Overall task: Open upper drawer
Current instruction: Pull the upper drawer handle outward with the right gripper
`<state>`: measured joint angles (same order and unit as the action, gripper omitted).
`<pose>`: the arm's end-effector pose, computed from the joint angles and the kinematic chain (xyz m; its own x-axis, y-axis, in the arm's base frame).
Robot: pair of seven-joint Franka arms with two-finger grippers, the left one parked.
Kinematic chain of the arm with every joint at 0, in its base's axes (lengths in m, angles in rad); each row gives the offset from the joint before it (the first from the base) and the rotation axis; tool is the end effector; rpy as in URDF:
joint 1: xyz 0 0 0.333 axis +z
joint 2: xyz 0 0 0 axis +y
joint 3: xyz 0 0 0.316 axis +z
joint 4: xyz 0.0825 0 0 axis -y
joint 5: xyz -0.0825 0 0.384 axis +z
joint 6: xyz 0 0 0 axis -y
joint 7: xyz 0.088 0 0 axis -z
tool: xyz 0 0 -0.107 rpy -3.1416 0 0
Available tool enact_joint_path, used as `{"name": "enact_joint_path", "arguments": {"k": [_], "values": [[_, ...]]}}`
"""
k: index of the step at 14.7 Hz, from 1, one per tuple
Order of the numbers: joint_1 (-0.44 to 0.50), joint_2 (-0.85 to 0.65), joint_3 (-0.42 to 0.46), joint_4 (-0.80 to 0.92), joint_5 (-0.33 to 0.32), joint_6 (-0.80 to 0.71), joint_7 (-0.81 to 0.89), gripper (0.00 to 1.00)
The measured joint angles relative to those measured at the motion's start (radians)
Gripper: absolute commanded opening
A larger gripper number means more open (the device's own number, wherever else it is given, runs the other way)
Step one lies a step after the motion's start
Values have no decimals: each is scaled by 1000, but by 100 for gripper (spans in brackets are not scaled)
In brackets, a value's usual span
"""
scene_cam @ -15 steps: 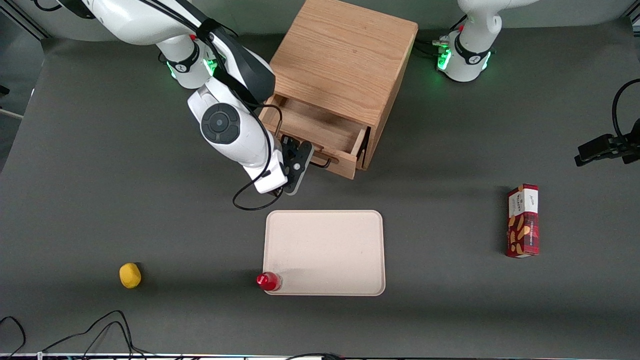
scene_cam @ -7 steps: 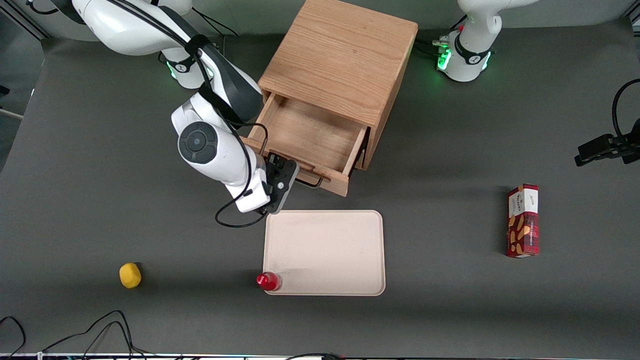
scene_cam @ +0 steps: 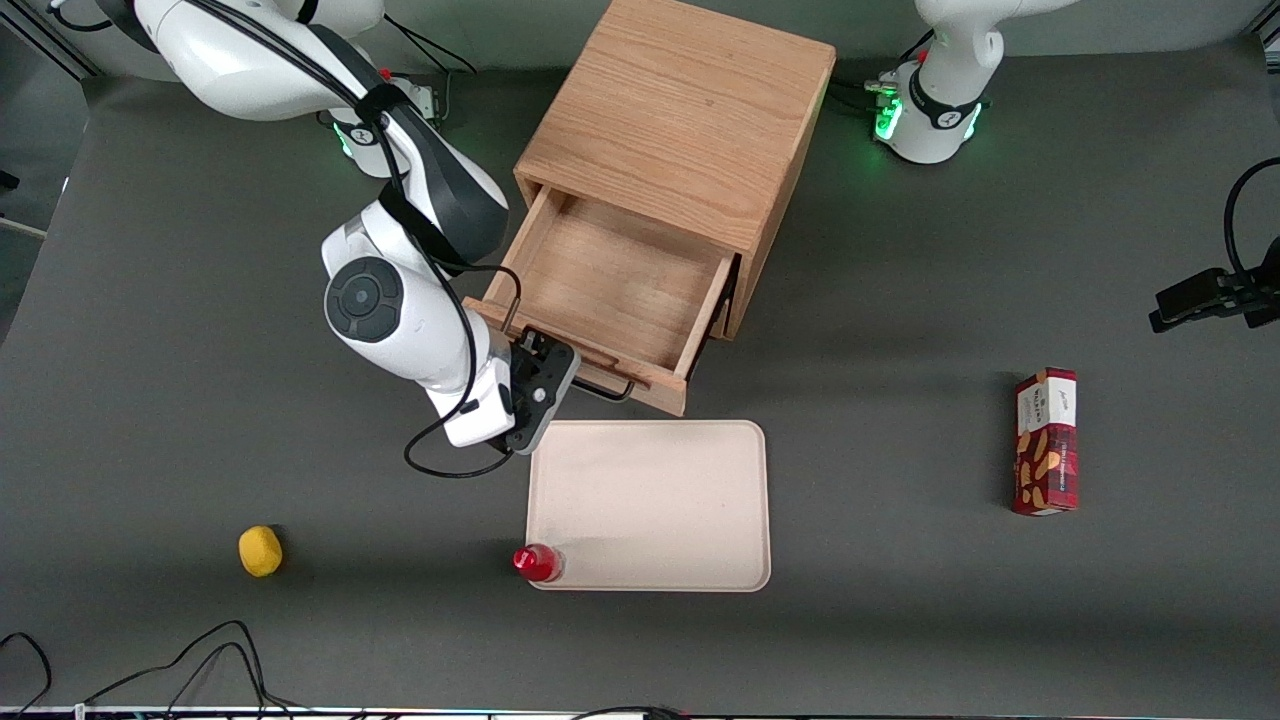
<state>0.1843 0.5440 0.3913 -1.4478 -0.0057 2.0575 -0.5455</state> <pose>0.6229 0.3435 0.4010 0.4883 0.8531 0.1837 0.8726 -0.4751 -0.1133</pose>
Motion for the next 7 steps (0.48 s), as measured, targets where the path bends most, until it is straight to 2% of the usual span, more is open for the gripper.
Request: {"name": "enact_joint_path", "arguments": {"k": [7], "values": [[-2,21,-27,27,0,44,-12,100]]}}
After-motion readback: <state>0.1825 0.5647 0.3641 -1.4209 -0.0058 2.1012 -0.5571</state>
